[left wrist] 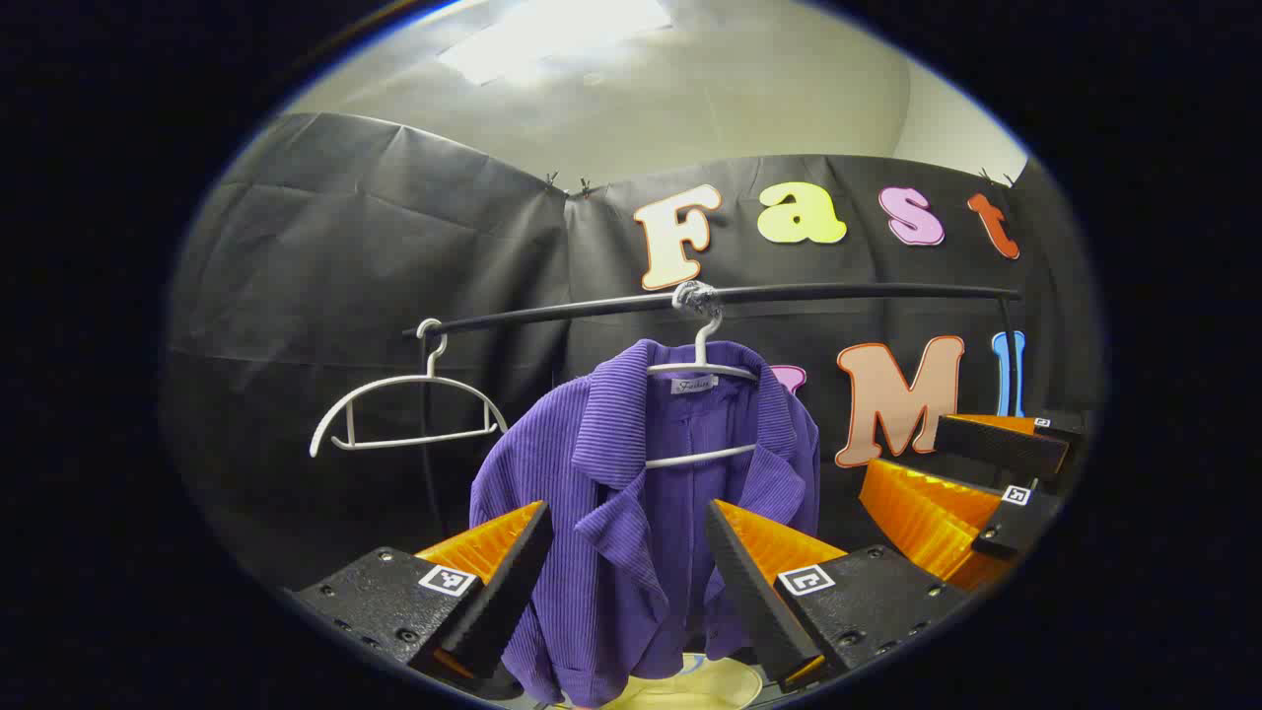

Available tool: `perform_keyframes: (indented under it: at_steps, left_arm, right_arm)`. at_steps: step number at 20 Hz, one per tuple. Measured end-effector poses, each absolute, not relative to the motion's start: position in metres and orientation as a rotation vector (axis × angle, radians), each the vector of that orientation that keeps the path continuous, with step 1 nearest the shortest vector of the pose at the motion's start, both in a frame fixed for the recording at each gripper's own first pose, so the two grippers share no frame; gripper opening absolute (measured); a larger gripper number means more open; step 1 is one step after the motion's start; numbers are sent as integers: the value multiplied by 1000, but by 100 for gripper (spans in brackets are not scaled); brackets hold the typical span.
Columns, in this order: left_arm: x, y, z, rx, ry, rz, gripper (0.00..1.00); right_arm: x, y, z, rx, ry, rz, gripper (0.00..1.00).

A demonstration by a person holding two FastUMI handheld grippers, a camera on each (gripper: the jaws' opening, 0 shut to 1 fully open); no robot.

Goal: Grasp the clothes on the hanger with both hands and then place them into the laundry hamper below.

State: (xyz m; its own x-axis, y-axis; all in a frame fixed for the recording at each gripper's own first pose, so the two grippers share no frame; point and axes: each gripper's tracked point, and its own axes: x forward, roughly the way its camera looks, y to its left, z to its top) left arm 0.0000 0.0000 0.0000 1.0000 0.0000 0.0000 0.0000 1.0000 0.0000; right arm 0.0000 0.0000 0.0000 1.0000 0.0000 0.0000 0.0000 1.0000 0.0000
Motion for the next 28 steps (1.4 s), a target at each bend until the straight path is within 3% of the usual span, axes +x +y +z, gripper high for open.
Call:
perform_keyframes:
  at_steps: [24, 28]
  left_arm:
    - [54, 19, -63, 48, 127, 77, 95]
    - [69, 29, -72, 66, 137, 111, 92]
  right_arm:
    - [21, -14, -15, -22, 20, -42, 97]
    - [31, -16, -21, -23, 27, -44, 97]
